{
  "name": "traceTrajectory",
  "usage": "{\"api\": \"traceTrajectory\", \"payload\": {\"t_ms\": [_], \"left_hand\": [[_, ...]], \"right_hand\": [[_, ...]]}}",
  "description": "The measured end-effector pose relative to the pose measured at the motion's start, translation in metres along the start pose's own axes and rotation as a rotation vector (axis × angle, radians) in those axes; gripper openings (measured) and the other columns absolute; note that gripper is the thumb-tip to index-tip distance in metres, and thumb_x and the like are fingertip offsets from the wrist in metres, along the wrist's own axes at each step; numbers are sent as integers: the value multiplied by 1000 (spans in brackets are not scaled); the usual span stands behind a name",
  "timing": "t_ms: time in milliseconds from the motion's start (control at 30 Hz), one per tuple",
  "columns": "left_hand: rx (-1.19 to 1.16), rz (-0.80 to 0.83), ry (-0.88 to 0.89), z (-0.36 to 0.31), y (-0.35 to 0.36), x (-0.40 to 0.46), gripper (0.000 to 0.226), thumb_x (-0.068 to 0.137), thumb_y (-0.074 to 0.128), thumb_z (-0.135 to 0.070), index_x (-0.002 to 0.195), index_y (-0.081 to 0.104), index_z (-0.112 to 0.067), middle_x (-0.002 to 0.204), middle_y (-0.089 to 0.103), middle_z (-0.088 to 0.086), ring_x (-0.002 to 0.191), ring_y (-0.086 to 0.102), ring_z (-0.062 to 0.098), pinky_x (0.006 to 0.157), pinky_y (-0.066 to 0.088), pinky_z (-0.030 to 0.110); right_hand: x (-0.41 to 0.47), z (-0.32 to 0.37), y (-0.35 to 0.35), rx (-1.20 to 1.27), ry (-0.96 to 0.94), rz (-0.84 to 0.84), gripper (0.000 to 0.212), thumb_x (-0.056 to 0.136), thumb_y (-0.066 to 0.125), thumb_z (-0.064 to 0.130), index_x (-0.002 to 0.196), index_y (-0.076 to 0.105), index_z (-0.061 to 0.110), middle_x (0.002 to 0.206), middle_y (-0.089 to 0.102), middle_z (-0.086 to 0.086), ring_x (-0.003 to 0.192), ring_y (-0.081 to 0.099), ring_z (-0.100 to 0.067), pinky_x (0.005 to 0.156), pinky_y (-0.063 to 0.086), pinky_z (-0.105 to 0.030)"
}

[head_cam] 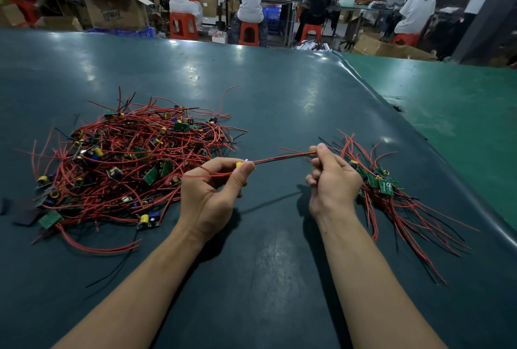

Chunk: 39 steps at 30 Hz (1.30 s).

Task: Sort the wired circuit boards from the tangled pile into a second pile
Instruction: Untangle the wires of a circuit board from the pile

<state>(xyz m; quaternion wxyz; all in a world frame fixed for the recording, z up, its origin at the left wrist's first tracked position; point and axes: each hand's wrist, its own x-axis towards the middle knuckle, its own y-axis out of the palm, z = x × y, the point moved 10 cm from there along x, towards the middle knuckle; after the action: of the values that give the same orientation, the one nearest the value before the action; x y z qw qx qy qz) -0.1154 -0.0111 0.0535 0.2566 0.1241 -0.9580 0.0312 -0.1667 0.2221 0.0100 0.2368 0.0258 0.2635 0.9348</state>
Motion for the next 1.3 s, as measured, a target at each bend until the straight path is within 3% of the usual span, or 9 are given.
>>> {"api": "traceTrajectory", "payload": {"t_ms": [133, 300, 367, 433, 500, 667, 833, 933, 1300], "left_hand": [[-64, -173, -12, 1, -24, 5, 20, 90, 65, -27, 75, 63, -14, 60, 62, -3, 51, 55, 11, 53, 46, 22], [-204, -190, -17, 1, -24, 9, 26, 87, 63, -20, 64, 56, -9, 86, 67, 11, 82, 65, 23, 80, 51, 35], [-295, -153, -67, 3, -20, 10, 27, 84, 68, -24, 64, 63, -8, 77, 72, 8, 71, 70, 23, 73, 57, 32], [-386, -105, -143, 9, -15, 12, 62, 75, 80, -44, 71, 54, 13, 61, 68, 7, 49, 63, 20, 54, 53, 27], [-372, -32, -176, 12, -8, 12, 82, 60, 80, -67, 74, 48, 8, 54, 63, 6, 38, 53, 16, 43, 45, 21], [-375, 149, -232, 19, 17, 5, 67, 72, 75, -61, 81, 58, 2, 60, 61, 4, 50, 55, 22, 46, 45, 24], [-421, 197, -239, 21, 21, 4, 15, 79, 74, -23, 87, 68, -12, 75, 68, 9, 59, 58, 22, 57, 51, 26], [-361, 238, -243, 19, 26, 1, 17, 83, 72, -20, 96, 69, -9, 73, 70, 9, 56, 60, 18, 56, 50, 20], [-224, 254, -283, 13, 31, -4, 36, 76, 66, -30, 72, 61, 6, 48, 60, 8, 34, 46, 14, 39, 39, 17]], "right_hand": [[10, 17, -26, 36, -103, -168, 27, 97, 58, 12, 70, 61, 10, 46, 45, 8, 33, 33, -4, 34, 25, -15], [-14, 37, 7, -359, -379, -13, 21, 98, 58, 20, 78, 66, 19, 60, 56, 4, 50, 47, -7, 50, 39, -23], [-29, 45, 21, -474, -498, 56, 18, 98, 58, 22, 82, 67, 23, 64, 58, 10, 55, 49, -1, 57, 40, -19], [-39, 35, 37, -432, -414, 236, 17, 96, 61, 27, 89, 70, 15, 63, 58, 10, 52, 48, -1, 54, 38, -20], [-52, 15, 57, -321, -250, 470, 31, 88, 63, 38, 93, 71, 9, 60, 56, 5, 45, 43, -6, 43, 34, -20], [-81, -9, 87, -311, -93, 793, 22, 78, 66, 36, 86, 74, 18, 49, 57, 4, 36, 44, -8, 34, 29, -17], [-66, -9, 76, -196, 24, 680, 17, 80, 70, 27, 87, 77, 13, 45, 50, 9, 36, 33, -5, 37, 27, -15], [-60, -13, 70, -180, 78, 617, 15, 82, 72, 22, 87, 78, 10, 47, 44, 8, 40, 33, -7, 40, 26, -18], [-29, 0, 41, -92, -27, 292, 16, 85, 74, 13, 72, 72, 3, 49, 43, 4, 39, 29, -9, 38, 25, -18]]}}
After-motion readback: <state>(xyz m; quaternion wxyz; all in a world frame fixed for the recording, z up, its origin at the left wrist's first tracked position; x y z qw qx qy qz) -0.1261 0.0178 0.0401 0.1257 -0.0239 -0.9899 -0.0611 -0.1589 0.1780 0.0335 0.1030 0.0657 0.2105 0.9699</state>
